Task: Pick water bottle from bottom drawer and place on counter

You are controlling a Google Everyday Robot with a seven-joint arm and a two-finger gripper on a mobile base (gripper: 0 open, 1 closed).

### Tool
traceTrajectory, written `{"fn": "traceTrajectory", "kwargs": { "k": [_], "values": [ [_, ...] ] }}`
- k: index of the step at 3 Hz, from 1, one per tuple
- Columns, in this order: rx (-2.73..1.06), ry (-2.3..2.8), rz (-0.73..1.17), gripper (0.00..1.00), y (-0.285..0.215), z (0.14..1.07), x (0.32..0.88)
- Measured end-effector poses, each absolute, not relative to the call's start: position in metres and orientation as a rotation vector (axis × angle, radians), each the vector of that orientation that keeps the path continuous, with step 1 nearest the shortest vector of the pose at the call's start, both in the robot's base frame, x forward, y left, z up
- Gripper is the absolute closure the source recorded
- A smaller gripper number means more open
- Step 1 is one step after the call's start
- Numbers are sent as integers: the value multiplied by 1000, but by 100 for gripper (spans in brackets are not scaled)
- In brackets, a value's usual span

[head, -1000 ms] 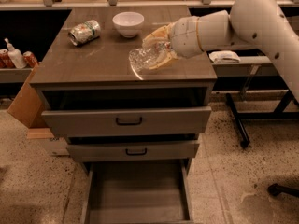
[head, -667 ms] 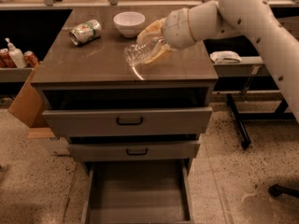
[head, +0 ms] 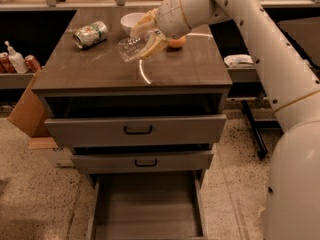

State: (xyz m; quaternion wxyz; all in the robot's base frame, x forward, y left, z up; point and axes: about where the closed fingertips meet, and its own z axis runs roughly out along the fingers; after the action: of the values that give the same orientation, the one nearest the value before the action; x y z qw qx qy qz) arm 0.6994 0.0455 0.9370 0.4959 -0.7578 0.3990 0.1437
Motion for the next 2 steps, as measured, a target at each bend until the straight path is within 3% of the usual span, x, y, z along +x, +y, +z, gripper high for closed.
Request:
{"fn": "traceTrajectory", "kwargs": {
  "k": [2],
  "values": [
    [-1866,1029,324,97,68,911,708]
  ]
}}
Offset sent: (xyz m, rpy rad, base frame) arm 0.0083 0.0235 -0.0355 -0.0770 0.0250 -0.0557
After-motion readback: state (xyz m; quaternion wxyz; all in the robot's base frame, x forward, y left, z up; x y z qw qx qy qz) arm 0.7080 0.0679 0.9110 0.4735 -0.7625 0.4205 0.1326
